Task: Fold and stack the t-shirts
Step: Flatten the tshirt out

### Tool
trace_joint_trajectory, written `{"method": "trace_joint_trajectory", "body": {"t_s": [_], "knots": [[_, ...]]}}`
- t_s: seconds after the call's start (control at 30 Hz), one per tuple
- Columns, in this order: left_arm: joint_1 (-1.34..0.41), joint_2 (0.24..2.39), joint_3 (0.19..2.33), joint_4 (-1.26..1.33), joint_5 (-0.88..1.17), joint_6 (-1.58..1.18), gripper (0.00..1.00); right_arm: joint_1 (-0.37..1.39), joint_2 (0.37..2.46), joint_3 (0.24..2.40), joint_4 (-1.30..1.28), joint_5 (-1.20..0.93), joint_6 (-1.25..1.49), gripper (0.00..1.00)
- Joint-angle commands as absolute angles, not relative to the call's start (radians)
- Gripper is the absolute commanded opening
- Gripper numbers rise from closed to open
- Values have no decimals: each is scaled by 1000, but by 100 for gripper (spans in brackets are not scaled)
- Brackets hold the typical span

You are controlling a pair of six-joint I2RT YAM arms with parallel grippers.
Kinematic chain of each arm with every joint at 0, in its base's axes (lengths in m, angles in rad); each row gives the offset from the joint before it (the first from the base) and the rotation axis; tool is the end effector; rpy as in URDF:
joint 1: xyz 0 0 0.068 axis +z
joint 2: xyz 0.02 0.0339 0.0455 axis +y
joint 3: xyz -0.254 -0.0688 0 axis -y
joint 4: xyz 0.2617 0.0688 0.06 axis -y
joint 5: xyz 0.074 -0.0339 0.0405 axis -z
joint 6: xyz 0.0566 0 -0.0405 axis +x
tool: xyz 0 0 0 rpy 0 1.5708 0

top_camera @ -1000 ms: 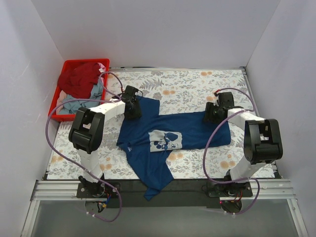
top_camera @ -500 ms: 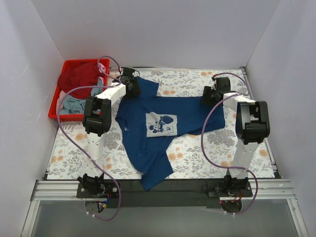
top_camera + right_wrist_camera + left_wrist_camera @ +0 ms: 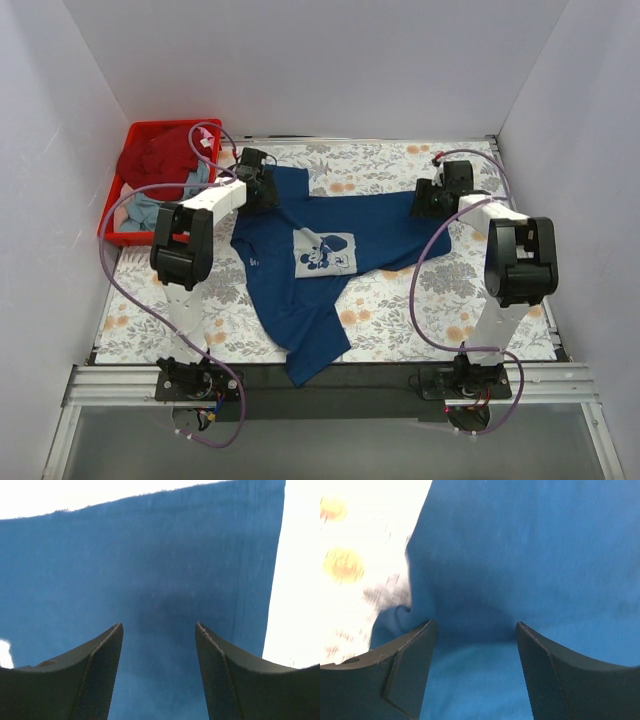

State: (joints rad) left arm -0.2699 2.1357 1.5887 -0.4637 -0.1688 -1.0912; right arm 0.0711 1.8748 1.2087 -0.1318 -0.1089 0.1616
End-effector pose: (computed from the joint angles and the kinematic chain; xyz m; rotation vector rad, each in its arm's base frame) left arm 0.4648 -0.1187 0.1332 -1.0906 2.3470 -0.2981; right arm 0.4283 0.0367 0.1481 0.0548 2.3752 0.2408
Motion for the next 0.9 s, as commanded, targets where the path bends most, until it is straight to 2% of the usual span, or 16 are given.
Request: {"method": "trace_joint_trajectory", "body": {"t_s": [0.0,0.13,0.3,0.57,0.87], "knots": [[-296,1961,1504,-479,-187,-1097,64,67,1754,1146,-129,-103,190,66],[-322,1843,1382,-482,-176,-1127,64,58,1597,1008,-127,-15,254,66],[-357,1758,1235,-472,-184,-1130,65,9,1494,881,-84,-31,339,66],[-357,1755,1184,-448,-147,-1129,66,12,1598,954,-68,-215,258,65],[-357,1747,1056,-503,-74,-1158,66,44,1646,868,-116,-233,291,66]]}}
